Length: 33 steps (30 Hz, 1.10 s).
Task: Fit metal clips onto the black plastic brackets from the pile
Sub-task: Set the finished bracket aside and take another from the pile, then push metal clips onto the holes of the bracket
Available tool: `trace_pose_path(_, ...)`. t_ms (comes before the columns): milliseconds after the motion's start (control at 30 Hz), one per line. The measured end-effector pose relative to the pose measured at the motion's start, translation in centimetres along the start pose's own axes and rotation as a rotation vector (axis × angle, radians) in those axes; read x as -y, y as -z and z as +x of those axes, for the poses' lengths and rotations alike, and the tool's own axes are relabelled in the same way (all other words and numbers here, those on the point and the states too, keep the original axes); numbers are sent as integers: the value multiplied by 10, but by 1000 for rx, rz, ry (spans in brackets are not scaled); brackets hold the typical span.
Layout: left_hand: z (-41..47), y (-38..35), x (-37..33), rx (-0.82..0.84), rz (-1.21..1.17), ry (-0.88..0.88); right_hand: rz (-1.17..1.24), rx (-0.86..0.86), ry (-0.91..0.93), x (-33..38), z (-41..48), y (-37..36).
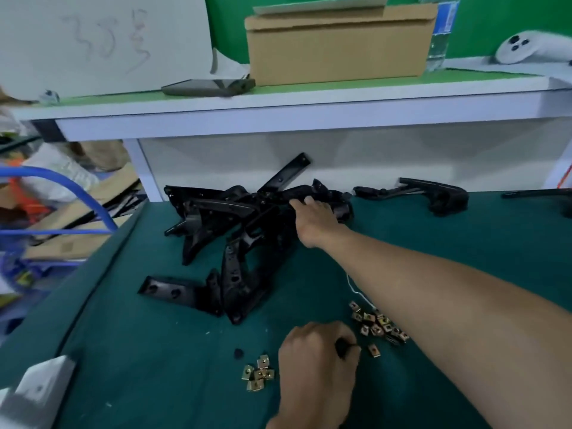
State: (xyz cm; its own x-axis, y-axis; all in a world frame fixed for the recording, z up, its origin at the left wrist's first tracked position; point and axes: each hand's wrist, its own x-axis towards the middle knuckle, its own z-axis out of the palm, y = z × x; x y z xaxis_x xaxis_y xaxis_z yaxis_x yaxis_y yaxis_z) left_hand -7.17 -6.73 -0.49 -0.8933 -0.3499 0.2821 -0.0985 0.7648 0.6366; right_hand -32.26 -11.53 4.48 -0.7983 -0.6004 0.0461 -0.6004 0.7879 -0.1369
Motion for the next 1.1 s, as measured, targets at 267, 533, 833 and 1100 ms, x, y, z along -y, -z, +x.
trace_pose_path(267, 5, 12, 4, -49, -151, 120, 245, -400, -244, -24, -68, 37)
trace_pose_path(533, 3, 8, -2, -117, -232, 131, 726, -375, -499, -69, -251, 23)
trace_pose_path(833, -9, 12, -15, -109, -282, 144, 480, -196, -491, -93, -318, -4)
trace_pose_path(1100, -5, 3, -11, 226, -219, 54, 289, -210, -406, -94, -319, -18)
